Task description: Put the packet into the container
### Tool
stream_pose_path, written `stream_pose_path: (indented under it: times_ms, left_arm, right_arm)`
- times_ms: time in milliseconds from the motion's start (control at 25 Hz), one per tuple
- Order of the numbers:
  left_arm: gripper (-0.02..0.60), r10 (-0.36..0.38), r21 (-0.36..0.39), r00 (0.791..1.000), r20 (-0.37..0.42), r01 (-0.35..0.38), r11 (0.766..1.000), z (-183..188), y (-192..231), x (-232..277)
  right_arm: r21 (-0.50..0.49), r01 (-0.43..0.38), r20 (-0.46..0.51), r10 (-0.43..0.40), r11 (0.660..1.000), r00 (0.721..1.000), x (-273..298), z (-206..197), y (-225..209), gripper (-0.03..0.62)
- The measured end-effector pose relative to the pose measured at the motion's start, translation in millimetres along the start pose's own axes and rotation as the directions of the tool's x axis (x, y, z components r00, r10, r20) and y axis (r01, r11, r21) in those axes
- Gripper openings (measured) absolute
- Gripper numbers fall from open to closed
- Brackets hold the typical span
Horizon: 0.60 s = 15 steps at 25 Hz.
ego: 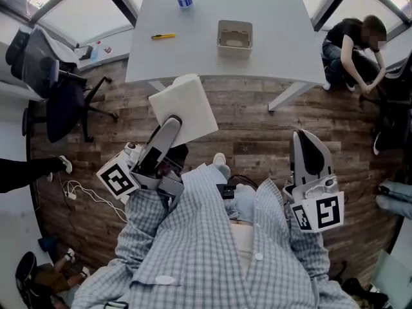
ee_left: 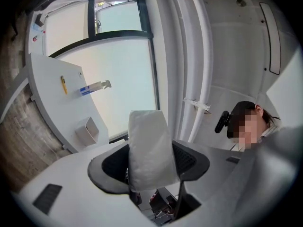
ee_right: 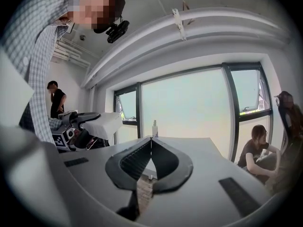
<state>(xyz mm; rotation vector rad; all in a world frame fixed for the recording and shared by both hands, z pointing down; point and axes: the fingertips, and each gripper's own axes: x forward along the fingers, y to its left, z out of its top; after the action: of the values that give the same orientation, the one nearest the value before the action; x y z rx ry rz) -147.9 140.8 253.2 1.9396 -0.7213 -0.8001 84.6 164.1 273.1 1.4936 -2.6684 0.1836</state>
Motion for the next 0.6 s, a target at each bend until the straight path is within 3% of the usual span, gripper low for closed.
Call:
stream_pose_path:
  times_ms: [400, 600]
  left_arm:
    - [0.259, -0.022, 0.004, 0.999, -0.023, 0.022, 1.0, 43, 31, 15]
    - [0.259, -0.002, -0.018, 1.0, -0.03, 0.001, 1.0, 51, 51, 33]
  right_arm:
    - [-0.023, 0.057, -0.004, -0.057, 0.998, 0.998, 46, 3, 0, 0.012]
    - [-0.014, 0.087, -0.041, -0.087, 0.996, 0.995, 61, -4, -23, 0.012]
